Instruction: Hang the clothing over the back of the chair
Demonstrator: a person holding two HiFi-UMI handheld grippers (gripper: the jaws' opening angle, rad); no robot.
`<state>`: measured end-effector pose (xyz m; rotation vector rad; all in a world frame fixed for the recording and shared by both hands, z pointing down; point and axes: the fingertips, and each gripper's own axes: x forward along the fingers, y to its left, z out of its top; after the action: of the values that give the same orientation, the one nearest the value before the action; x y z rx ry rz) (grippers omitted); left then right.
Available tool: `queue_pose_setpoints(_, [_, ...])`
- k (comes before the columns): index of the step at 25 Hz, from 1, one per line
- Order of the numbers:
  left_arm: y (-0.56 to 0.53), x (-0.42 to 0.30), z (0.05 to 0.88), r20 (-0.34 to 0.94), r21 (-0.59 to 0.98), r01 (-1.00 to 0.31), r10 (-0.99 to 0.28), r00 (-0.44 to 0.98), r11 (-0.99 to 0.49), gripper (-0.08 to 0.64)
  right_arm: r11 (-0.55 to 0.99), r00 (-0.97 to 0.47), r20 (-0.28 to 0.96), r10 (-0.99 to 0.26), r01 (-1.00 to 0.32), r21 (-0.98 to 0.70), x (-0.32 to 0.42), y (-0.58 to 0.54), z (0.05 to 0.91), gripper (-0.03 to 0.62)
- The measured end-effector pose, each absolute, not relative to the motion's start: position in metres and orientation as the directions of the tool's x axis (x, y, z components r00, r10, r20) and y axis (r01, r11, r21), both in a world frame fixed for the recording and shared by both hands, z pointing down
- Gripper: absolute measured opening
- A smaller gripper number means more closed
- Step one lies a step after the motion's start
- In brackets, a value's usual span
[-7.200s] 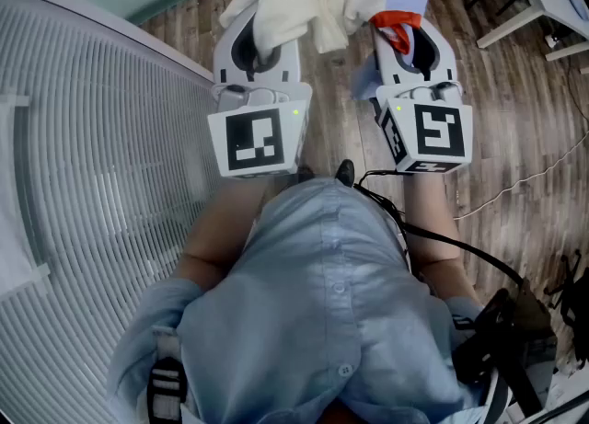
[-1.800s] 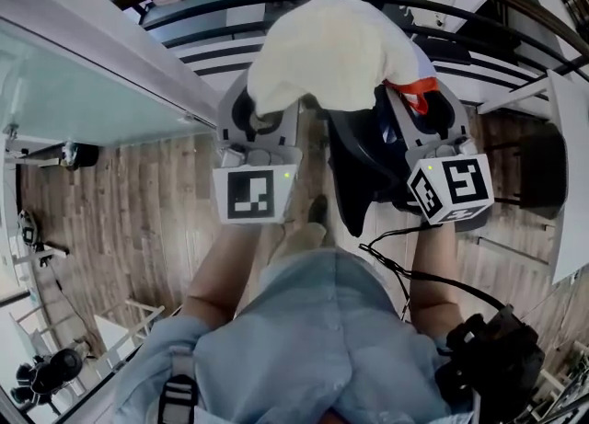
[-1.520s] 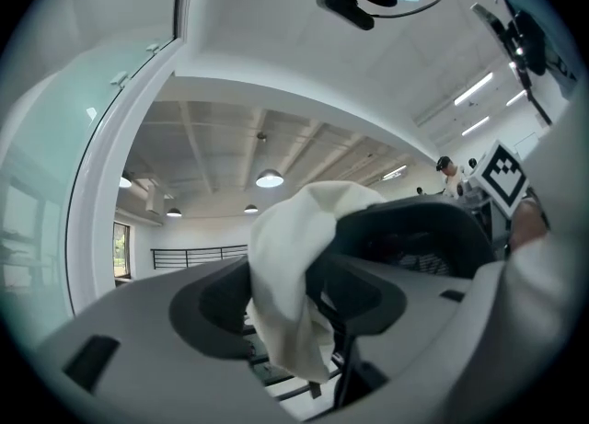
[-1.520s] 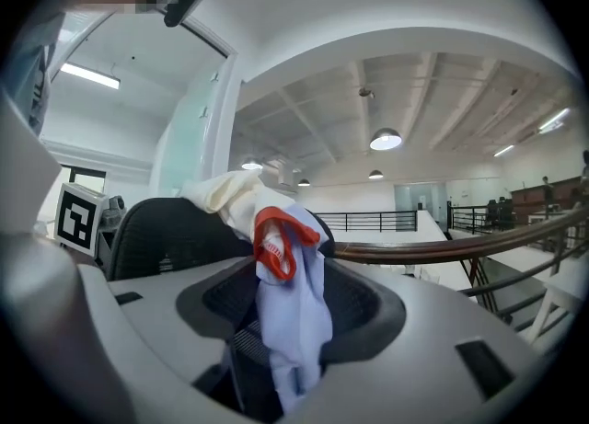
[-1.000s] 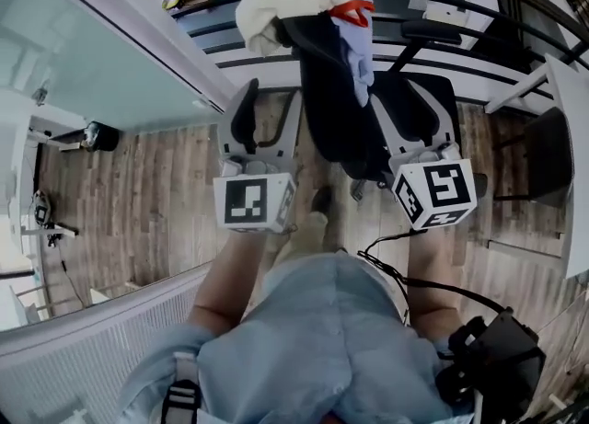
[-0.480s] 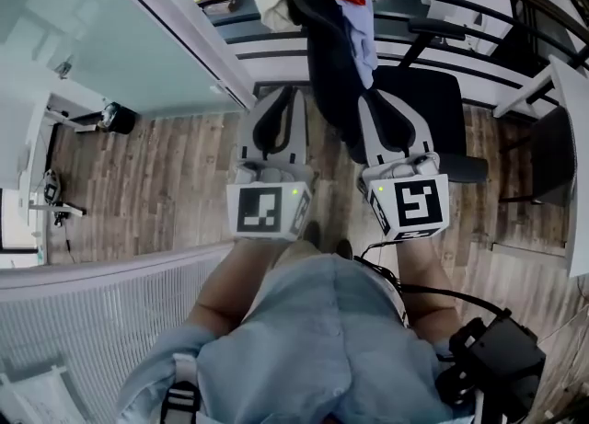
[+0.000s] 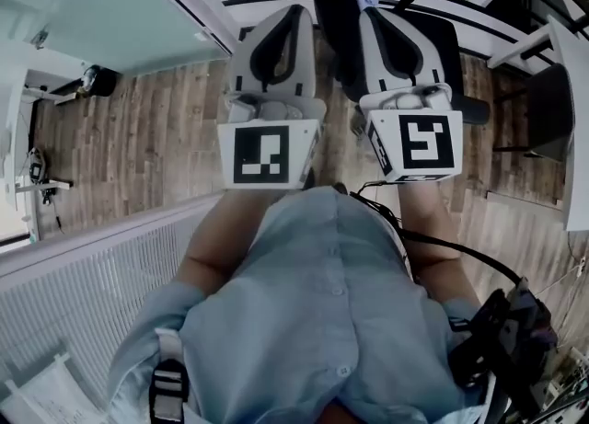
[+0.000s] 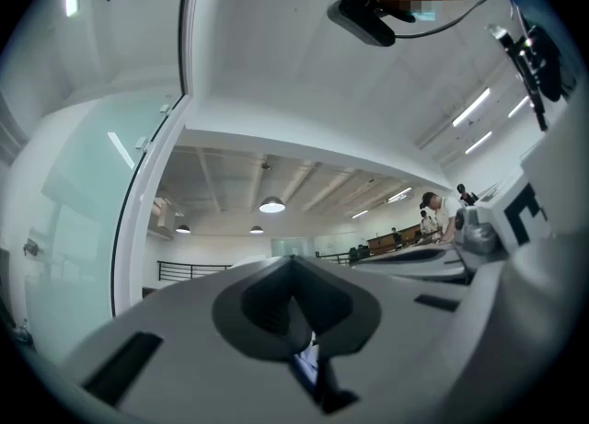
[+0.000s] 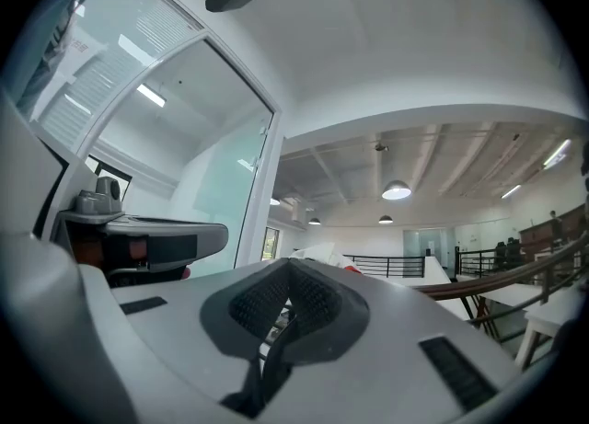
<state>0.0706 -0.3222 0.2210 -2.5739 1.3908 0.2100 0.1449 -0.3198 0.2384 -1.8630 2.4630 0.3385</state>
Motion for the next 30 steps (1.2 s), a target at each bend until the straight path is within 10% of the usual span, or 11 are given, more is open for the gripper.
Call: queue_pose_setpoints(30, [-0.306,0.060,0.216,-0.236,-0.092,-0.810,-0.778,0.582,-0.579,0.014,0.206,-0.234,-0.169,-0.957,-0.964,0.171,0.129,-0.296,0.231,0.012])
